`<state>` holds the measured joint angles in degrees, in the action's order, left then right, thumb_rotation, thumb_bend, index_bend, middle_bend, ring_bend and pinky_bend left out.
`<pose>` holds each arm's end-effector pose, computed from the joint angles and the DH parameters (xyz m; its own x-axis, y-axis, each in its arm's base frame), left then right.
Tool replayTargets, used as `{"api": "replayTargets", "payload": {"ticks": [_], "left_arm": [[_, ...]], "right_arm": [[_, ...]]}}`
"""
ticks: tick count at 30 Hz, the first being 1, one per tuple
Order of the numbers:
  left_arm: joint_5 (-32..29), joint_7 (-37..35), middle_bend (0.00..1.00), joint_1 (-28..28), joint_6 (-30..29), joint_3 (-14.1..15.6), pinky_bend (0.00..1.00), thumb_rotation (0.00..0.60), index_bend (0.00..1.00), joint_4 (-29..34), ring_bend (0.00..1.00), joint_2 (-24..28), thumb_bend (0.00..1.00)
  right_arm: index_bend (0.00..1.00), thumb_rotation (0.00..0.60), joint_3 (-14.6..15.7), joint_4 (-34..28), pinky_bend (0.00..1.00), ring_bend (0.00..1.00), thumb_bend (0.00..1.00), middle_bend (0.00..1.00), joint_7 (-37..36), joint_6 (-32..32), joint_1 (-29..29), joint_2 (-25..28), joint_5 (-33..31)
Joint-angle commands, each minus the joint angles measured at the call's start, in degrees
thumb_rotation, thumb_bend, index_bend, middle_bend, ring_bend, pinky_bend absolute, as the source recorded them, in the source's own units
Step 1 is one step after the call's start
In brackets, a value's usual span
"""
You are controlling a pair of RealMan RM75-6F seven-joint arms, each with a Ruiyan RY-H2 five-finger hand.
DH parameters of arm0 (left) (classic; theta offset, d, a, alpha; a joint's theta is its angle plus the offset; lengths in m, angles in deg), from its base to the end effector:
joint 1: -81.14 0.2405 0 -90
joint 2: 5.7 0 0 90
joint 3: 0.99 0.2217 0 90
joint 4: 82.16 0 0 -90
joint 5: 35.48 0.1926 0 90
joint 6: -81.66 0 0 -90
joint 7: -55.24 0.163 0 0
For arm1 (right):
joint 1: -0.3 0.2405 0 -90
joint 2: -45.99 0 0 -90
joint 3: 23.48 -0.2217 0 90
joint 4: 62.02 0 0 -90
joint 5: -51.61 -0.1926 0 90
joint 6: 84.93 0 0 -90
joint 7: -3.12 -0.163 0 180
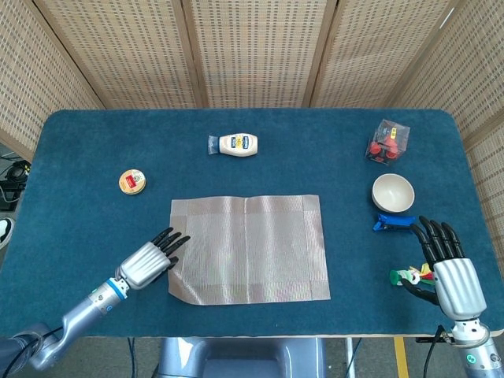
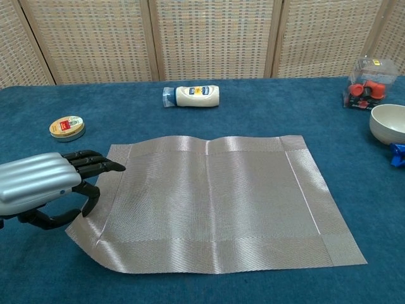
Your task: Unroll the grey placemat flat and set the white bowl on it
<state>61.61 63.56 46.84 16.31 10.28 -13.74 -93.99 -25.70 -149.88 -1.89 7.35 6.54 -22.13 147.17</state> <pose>-0.2011 0.2528 -0.0234 0.7398 0.1412 0.6579 0.5440 -0.7009 -0.4613 -0.2447 -0.1970 0.1527 0.3121 0.1042 0.9443 -0.9228 -0.2033 0.3274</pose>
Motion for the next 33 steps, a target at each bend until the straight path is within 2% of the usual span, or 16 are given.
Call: {"api": "replayTargets", "payload": {"ticks": [1, 11, 22, 23, 25, 26, 27, 29, 33], "left_arm": [[0.0, 1.3, 0.00, 0.8, 0.1, 0.5, 0.00, 0.600, 0.80, 0.9, 0.00, 1.1, 0.55], [0.5, 3.0, 0.00, 2.9, -1.1, 1.2, 0.00, 0.600, 0.80, 1.3, 0.00, 2.9, 0.55], [-0.4, 4.0, 0.00, 3.9, -1.6, -0.3, 0.00, 0.600, 0.79, 0.2, 0.00, 2.7, 0.55], [-0.5, 3.9, 0.00, 4.0, -1.7, -0.5, 0.00, 0.600, 0.73, 0.2, 0.00, 2.7, 0.50], [-0.6, 3.7, 0.00, 4.1, -1.7, -0.6, 0.00, 0.600, 0.46, 0.2, 0.00, 2.7, 0.27], [-0.4, 3.4, 0.00, 4.1, -1.6, -0.5, 0.00, 0.600, 0.24, 0.3, 0.00, 2.9, 0.11], [-0.3, 2.9, 0.00, 4.0, -1.3, -0.3, 0.00, 0.600, 0.08, 0.5, 0.00, 3.2, 0.02], [0.0, 0.7, 0.00, 3.7, -0.6, 0.3, 0.00, 0.600, 0.00, 1.6, 0.00, 4.3, 0.00], [0.1, -3.6, 0.00, 3.7, -2.1, 0.1, 0.00, 0.600, 0.00, 4.6, 0.00, 7.4, 0.00]], "right_arm": [[0.04, 0.600, 0.0, 0.0, 0.00, 0.00, 0.00, 0.00, 0.0, 0.1, 0.0, 0.0, 0.1], [0.04, 0.600, 0.2, -0.2, 0.00, 0.00, 0.00, 0.00, 0.0, 0.3, -0.2, 0.1, 0.6], [0.04, 0.600, 0.2, -0.4, 0.00, 0.00, 0.00, 0.00, 0.0, 0.5, -0.4, 0.3, 0.8], [0.04, 0.600, 0.2, -0.4, 0.00, 0.00, 0.00, 0.00, 0.0, 0.5, -0.4, 0.3, 0.9], [0.04, 0.600, 0.2, -0.4, 0.00, 0.00, 0.00, 0.00, -0.1, 0.5, -0.4, 0.3, 0.9], [0.04, 0.600, 0.2, -0.4, 0.00, 0.00, 0.00, 0.00, -0.1, 0.5, -0.4, 0.3, 0.8], [0.04, 0.600, 0.2, -0.5, 0.00, 0.00, 0.00, 0.00, -0.2, 0.5, -0.4, 0.4, 0.8], [0.04, 0.600, 0.2, -0.4, 0.00, 0.00, 0.00, 0.00, -0.1, 0.4, -0.4, 0.4, 0.7], [0.04, 0.600, 0.2, -0.5, 0.00, 0.00, 0.00, 0.00, -0.1, -0.1, -0.3, 0.4, 0.3]]}}
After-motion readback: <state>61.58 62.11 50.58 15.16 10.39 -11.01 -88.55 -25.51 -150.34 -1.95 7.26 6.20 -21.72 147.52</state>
